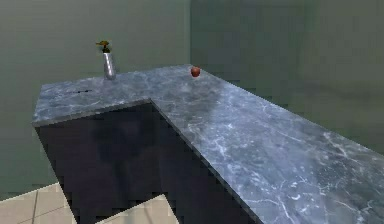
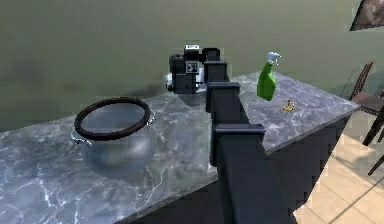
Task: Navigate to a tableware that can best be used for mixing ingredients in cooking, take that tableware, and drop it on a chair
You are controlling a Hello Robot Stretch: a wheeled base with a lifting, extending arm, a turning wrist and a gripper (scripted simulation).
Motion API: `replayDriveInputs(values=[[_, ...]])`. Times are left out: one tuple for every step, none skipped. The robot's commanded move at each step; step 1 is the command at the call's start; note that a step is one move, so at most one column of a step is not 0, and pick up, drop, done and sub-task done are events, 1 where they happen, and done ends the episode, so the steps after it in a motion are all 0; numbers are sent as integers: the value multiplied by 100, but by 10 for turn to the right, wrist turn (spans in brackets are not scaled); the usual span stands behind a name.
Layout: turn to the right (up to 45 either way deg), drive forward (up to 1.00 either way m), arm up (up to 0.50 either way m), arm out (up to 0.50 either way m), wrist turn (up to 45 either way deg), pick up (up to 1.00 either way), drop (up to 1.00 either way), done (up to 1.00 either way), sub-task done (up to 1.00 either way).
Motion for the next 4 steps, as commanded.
replayDriveInputs(values=[[0,0,0,0,-450,0,0,0,0],[0,0,0,0,-450,0,0,0,0],[0,0,0,0,-390,0,0,0,0],[0,0,0,-38,0,0,0,0,0]])
